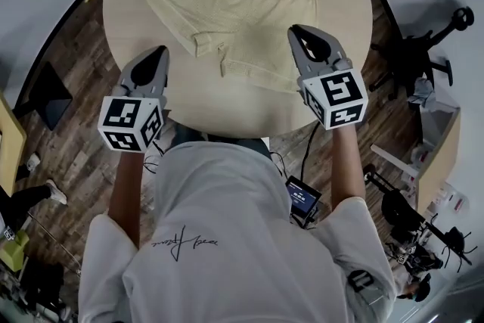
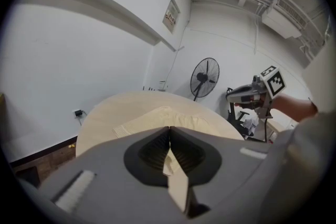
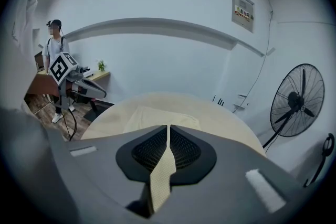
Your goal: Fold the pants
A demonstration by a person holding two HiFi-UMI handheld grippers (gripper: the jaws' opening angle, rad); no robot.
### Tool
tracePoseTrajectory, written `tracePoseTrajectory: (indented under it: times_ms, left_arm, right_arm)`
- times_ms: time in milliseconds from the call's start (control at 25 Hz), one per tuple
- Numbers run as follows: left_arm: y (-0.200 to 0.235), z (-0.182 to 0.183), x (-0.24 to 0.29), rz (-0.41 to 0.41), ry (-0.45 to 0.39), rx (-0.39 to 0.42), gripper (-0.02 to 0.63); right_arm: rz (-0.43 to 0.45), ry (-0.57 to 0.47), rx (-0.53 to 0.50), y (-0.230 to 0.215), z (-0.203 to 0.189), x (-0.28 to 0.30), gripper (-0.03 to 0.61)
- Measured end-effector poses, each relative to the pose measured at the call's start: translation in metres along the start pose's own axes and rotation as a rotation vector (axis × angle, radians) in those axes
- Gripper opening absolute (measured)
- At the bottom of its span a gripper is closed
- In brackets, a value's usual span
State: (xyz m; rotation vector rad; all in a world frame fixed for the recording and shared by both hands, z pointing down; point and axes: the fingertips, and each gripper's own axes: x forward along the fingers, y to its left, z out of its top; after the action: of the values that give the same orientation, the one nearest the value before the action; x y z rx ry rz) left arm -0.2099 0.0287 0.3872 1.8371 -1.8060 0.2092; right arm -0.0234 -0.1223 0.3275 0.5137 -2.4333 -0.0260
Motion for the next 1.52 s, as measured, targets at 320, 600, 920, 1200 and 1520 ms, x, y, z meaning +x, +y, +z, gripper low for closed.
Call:
tracePoseTrajectory:
  times_ms: [320,600,920,1200,1520]
  left_arm:
    - [0.02,0.008,0.016,0.076,0.014,0.076,0.025]
    - [0.035,0.006,0.041,0.123,0.039,0.054,0.025]
    - [0.059,-0.001,0.064,0.185,0.074,0.065,0.025]
    - [0.077,-0.021,0.077,0.236,0.124,0.039,0.025]
    - [0.109,-0.036,0.092,0.282,0.155,0.039,0.025]
  right_arm:
    - [0.069,0.041,-0.099,-0.029,0.001,0.036,0.0]
    - [0.136,0.061,-0.109,-0.047,-0.003,0.067,0.0]
    - [0.202,0.063,-0.137,-0.057,0.004,0.112,0.0]
    - [0.243,0.099,-0.235,-0.077,0.001,0.153,0.002]
    - [0.265,0.162,-0.333,-0.093,-0.008,0.212,0.014]
